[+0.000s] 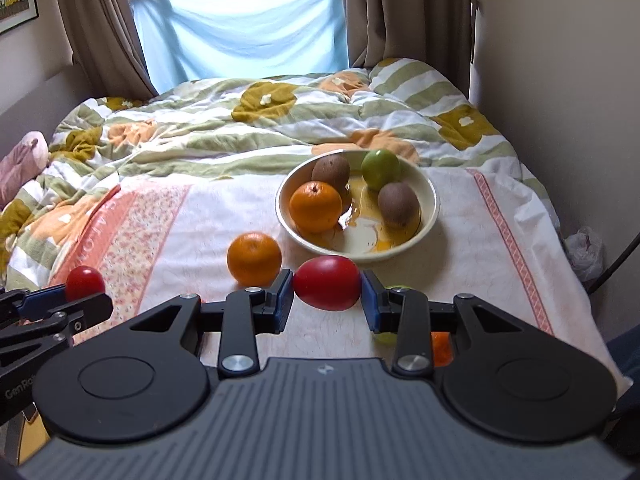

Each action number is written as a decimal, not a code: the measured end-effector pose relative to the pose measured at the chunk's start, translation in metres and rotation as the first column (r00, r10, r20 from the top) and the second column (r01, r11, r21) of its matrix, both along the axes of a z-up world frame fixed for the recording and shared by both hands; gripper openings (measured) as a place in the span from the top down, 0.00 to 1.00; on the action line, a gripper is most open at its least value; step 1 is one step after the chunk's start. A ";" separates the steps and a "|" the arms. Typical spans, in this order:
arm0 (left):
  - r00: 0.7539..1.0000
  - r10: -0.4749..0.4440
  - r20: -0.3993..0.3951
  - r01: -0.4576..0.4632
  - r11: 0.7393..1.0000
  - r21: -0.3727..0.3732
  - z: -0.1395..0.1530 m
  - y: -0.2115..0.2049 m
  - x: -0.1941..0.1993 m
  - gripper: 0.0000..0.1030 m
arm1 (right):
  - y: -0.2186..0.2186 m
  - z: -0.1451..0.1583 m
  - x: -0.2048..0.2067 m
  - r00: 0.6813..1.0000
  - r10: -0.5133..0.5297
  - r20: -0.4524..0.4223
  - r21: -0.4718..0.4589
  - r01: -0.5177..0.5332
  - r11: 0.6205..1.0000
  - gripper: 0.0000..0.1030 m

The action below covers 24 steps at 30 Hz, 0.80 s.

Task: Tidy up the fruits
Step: 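Grasp a red tomato with the left tool while the right tool grasps another tomato, then carry both red tomatoes over the duck bowl with both tools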

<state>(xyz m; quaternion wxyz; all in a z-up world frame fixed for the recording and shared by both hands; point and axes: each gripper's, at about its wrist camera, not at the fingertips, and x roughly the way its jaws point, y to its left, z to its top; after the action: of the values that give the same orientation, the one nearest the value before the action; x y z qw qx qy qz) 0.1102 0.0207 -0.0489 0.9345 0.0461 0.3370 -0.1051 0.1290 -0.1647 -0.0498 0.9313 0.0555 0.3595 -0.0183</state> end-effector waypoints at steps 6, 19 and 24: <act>0.998 -0.041 0.039 0.041 0.999 0.009 0.018 -0.028 0.025 0.67 | -0.026 0.020 0.021 1.000 0.013 0.016 -0.002 -0.013 1.000 0.51; 0.994 -0.106 0.012 0.106 0.994 -0.016 0.011 -0.111 0.118 0.67 | -0.101 0.018 0.110 0.999 0.048 -0.006 0.007 -0.048 0.999 0.51; 0.992 -0.126 -0.019 0.126 0.992 0.004 -0.007 -0.142 0.155 0.67 | -0.124 0.005 0.147 0.997 0.069 -0.038 0.012 -0.068 0.998 0.51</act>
<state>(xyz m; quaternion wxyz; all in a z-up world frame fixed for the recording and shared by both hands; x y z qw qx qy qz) 0.2653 -0.1212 -0.0555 0.9226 0.0685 0.3425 -0.1635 0.2759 -0.2890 -0.0446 0.9239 0.0477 0.3793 0.0145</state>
